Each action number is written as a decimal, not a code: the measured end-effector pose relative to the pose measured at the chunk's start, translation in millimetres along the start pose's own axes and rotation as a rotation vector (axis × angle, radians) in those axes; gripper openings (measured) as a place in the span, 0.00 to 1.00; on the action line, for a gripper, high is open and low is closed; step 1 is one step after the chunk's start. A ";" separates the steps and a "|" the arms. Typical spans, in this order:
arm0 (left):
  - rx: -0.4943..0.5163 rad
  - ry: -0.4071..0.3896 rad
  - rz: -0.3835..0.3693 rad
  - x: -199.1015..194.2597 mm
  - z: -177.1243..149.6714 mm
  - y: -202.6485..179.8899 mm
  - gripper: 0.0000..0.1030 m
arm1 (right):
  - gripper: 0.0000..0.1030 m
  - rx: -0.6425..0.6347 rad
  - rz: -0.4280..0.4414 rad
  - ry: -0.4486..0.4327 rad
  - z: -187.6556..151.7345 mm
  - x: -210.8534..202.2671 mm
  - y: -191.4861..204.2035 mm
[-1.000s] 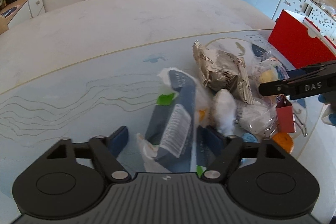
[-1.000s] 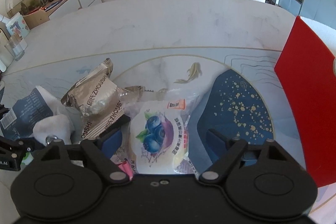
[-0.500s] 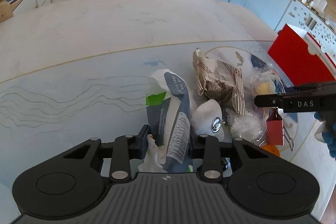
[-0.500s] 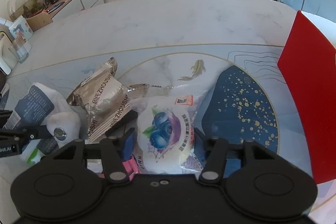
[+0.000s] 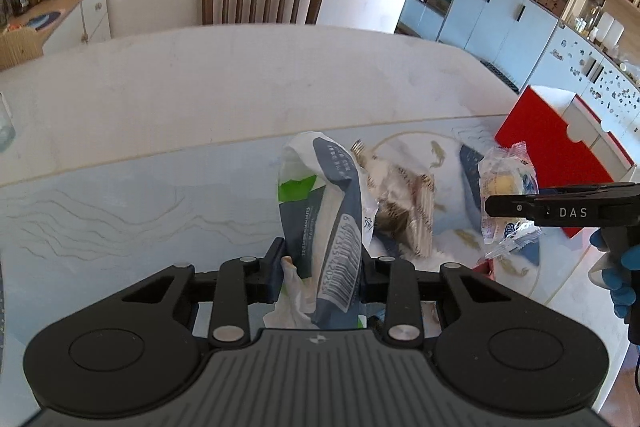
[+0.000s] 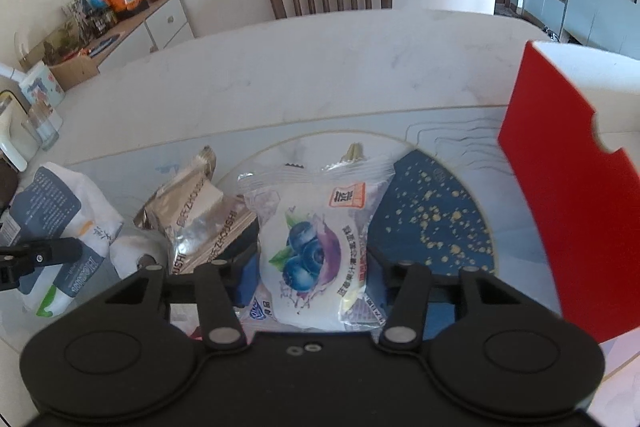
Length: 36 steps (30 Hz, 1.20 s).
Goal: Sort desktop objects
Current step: 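Grasp the blueberry bread bag with the right tool while the left tool grasps the white-blue bag, then carry the bread bag and the white-blue bag with both tools into the red box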
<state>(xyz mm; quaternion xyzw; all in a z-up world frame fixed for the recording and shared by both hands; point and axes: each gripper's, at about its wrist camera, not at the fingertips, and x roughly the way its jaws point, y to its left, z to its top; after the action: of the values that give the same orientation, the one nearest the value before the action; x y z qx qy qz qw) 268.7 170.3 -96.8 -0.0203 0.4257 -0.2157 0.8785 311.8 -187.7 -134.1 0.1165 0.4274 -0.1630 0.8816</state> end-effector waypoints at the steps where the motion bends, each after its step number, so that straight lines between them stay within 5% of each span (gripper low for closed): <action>1: -0.003 -0.004 -0.003 -2.6 1.7 -1.6 0.31 | 0.50 0.003 0.003 -0.004 0.6 -2.9 -1.0; 18: 0.038 -0.047 -0.045 -36.0 11.7 -74.3 0.31 | 0.50 0.020 0.063 -0.044 -6.5 -67.9 -21.9; 36: 0.124 -0.028 -0.125 -14.1 43.8 -183.9 0.31 | 0.50 0.013 0.069 -0.031 -0.4 -125.6 -95.7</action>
<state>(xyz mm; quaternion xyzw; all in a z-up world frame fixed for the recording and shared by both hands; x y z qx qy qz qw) 227.7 2.8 -18.2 0.0047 0.3973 -0.2956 0.8688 201.4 -252.0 -41.3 0.1342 0.4083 -0.1370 0.8925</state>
